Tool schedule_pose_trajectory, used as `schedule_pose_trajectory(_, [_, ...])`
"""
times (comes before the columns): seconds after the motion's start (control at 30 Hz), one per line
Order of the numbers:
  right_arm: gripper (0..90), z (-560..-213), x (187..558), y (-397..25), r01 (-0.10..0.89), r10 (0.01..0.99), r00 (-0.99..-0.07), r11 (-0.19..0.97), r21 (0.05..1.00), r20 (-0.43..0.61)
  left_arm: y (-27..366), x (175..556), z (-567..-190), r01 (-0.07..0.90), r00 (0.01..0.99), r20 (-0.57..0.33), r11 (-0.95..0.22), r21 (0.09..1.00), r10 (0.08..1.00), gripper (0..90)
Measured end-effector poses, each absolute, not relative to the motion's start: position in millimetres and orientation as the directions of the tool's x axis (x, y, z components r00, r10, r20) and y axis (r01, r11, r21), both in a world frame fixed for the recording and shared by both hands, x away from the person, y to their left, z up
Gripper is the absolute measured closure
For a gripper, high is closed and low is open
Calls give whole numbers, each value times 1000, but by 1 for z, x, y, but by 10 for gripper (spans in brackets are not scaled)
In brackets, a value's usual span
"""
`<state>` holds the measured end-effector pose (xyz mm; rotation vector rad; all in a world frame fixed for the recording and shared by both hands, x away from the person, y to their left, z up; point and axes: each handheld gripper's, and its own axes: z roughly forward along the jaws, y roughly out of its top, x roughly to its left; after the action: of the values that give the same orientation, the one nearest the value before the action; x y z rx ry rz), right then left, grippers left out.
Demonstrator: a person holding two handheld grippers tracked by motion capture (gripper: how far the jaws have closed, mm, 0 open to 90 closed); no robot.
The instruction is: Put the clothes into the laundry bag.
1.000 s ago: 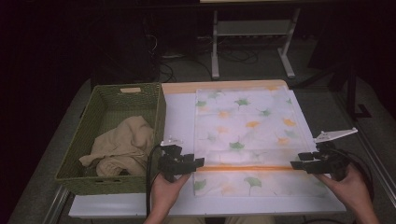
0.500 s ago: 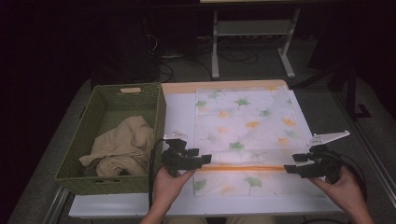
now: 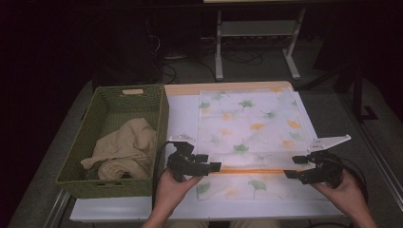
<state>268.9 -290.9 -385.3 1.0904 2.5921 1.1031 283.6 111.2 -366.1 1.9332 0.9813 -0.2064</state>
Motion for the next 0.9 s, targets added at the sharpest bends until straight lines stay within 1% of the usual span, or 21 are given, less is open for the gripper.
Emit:
schedule_pose_trajectory(0.07, [320,-385,269,-289,566,657,-738,480,670,153,112,285,-361,706,676,-515,-264,657,527,308])
schedule_pose_trajectory(0.2, [319,-385,270,-285,559,649,-746,493,666,146,121,292,-344,727,676,-568,-296,620,470,290])
schedule_pose_trajectory(0.37, [304,-386,273,-280,557,645,-750,494,668,147,145,303,-328,753,652,-607,-296,588,454,264])
schedule_pose_trajectory(0.67, [304,-390,278,-272,555,633,-760,511,656,149,198,314,-310,769,617,-576,-255,586,537,252])
schedule_pose_trajectory(0.9, [302,-391,277,-269,546,627,-767,525,653,137,231,313,-301,766,589,-519,-223,603,619,254])
